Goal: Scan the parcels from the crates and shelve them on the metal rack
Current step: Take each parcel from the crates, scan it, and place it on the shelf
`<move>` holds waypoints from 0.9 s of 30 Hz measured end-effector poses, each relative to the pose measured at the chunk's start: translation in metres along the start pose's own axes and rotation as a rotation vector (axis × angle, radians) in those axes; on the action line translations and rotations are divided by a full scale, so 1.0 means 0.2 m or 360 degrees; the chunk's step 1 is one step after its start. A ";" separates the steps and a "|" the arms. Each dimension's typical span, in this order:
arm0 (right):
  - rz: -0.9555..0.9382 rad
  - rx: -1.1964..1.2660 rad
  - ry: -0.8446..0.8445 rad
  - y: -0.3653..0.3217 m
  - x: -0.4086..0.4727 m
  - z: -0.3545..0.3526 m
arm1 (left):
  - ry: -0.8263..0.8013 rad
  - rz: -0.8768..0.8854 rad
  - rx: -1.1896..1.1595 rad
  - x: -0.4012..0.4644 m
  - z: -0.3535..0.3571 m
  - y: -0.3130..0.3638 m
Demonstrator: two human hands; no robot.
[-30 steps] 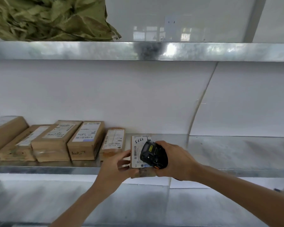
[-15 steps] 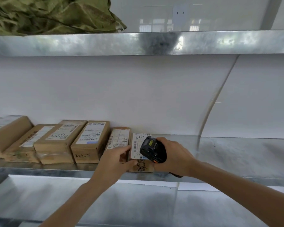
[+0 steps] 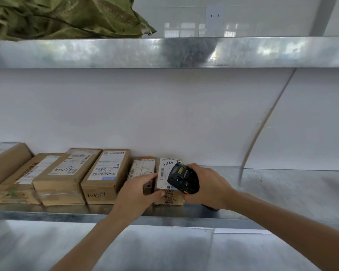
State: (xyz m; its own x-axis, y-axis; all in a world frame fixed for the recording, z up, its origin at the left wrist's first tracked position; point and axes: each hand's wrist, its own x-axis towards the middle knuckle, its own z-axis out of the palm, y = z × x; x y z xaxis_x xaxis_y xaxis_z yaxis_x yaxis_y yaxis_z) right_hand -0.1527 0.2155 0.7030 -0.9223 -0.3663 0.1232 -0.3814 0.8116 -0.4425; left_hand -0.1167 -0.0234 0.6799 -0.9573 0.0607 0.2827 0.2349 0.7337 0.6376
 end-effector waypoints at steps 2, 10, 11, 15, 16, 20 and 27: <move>0.0003 0.0005 0.0006 0.01 0.02 0.00 | -0.0019 -0.0021 -0.0041 0.02 0.00 0.00; -0.0024 -0.0016 0.0008 0.03 0.10 0.00 | 0.0016 -0.0080 -0.0120 0.09 0.01 -0.03; -0.0020 -0.0017 0.0005 0.03 0.11 0.00 | 0.0013 -0.0085 -0.0125 0.09 0.01 -0.04; -0.0014 -0.0017 0.0003 0.03 0.12 0.01 | 0.0008 -0.0112 -0.0121 0.10 0.01 -0.05; -0.0016 -0.0018 0.0001 0.03 0.13 0.01 | 0.0011 -0.0113 -0.0115 0.10 0.01 -0.05; -0.0018 -0.0010 -0.0014 0.02 0.12 0.00 | 0.0003 -0.0120 -0.0100 0.10 0.00 -0.02; -0.0099 -0.0034 0.0056 0.01 0.04 -0.09 | 0.0011 -0.0120 -0.0089 0.04 -0.05 0.02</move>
State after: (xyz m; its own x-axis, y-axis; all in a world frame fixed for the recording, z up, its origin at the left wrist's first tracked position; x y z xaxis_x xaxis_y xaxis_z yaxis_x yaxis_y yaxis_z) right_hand -0.1614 0.2214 0.7189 -0.8982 -0.4005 0.1811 -0.4390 0.7974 -0.4140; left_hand -0.1217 -0.0266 0.6918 -0.9715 0.0020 0.2371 0.1713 0.6970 0.6963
